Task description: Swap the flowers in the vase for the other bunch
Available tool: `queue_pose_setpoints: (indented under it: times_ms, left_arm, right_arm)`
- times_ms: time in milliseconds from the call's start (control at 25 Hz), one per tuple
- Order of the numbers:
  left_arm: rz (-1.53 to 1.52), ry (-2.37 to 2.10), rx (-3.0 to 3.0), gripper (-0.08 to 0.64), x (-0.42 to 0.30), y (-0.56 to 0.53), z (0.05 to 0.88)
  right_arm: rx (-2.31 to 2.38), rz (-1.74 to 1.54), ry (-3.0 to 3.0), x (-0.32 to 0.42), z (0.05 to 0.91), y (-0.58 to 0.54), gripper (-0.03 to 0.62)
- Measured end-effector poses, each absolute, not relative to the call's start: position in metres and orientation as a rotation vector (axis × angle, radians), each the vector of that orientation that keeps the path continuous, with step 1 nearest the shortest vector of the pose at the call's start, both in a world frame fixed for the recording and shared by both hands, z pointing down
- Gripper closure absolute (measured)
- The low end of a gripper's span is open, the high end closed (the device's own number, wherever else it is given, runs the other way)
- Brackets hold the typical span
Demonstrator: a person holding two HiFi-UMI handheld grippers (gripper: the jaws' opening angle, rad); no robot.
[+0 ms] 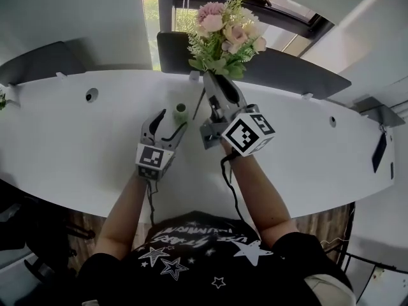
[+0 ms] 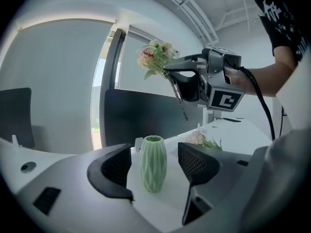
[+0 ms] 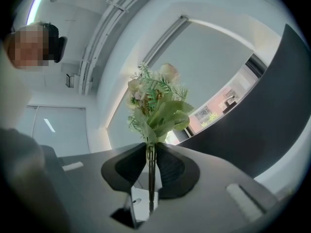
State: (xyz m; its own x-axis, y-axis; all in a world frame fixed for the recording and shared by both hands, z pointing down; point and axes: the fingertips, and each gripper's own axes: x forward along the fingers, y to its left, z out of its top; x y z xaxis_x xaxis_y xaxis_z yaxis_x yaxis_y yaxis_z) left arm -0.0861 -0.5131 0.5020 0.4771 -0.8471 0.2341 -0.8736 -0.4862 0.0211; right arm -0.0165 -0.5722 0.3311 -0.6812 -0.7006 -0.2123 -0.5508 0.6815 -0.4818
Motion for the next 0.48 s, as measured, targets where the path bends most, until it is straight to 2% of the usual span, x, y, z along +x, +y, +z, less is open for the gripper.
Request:
queue_pose_setpoints:
  times_ms: [480]
  left_arm:
    - [0.332,-1.471,2.587,0.256,-0.082,-0.537,0.528]
  right_arm:
    - [-0.926,-0.527,2.531,-0.044,0.342,-0.597,0.528]
